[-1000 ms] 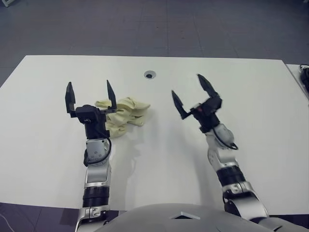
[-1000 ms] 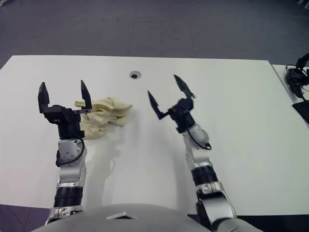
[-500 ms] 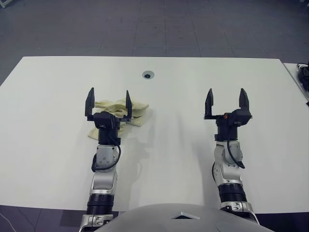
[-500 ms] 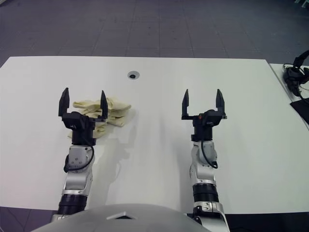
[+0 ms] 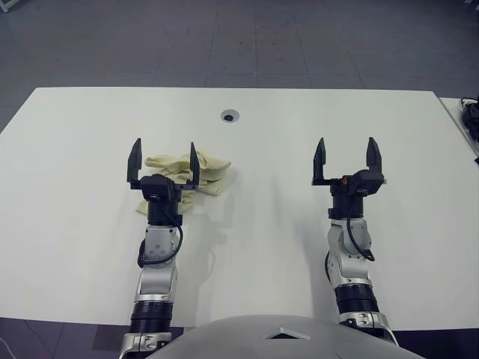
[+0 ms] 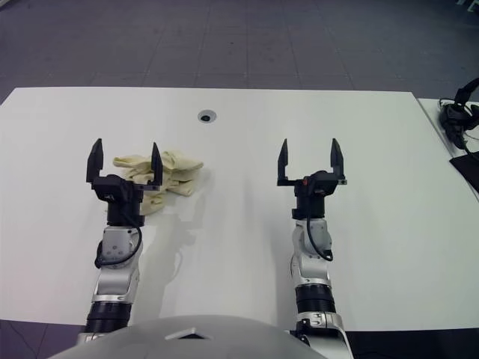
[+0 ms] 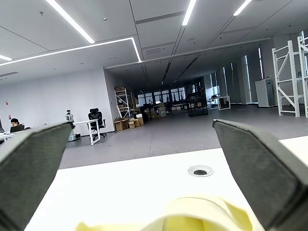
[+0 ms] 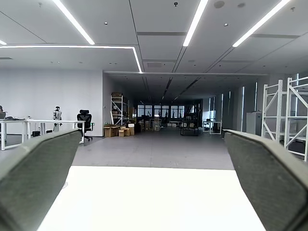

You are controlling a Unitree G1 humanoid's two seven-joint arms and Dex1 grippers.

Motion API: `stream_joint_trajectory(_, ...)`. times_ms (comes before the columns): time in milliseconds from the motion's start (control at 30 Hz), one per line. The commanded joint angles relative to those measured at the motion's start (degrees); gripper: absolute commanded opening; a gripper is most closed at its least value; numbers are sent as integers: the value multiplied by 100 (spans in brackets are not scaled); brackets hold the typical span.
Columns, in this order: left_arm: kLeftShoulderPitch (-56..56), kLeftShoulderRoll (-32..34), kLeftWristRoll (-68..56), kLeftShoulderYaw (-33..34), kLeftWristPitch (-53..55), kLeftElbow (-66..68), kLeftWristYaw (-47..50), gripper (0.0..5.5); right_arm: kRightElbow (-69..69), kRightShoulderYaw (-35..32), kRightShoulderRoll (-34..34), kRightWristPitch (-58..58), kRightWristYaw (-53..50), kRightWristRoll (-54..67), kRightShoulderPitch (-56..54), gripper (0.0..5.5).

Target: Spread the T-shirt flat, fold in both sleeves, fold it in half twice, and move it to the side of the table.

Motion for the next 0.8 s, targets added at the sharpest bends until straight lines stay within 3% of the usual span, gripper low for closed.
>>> stream_joint_trajectory(33,63,-8,-37,-5,58,-94,-18,540,-94,9,7,14,4,35,86,538)
stream_joint_trajectory(800,134,23,-8,42,43,-138,-7,540,-230,119,13,-17,-10,-21,270,538)
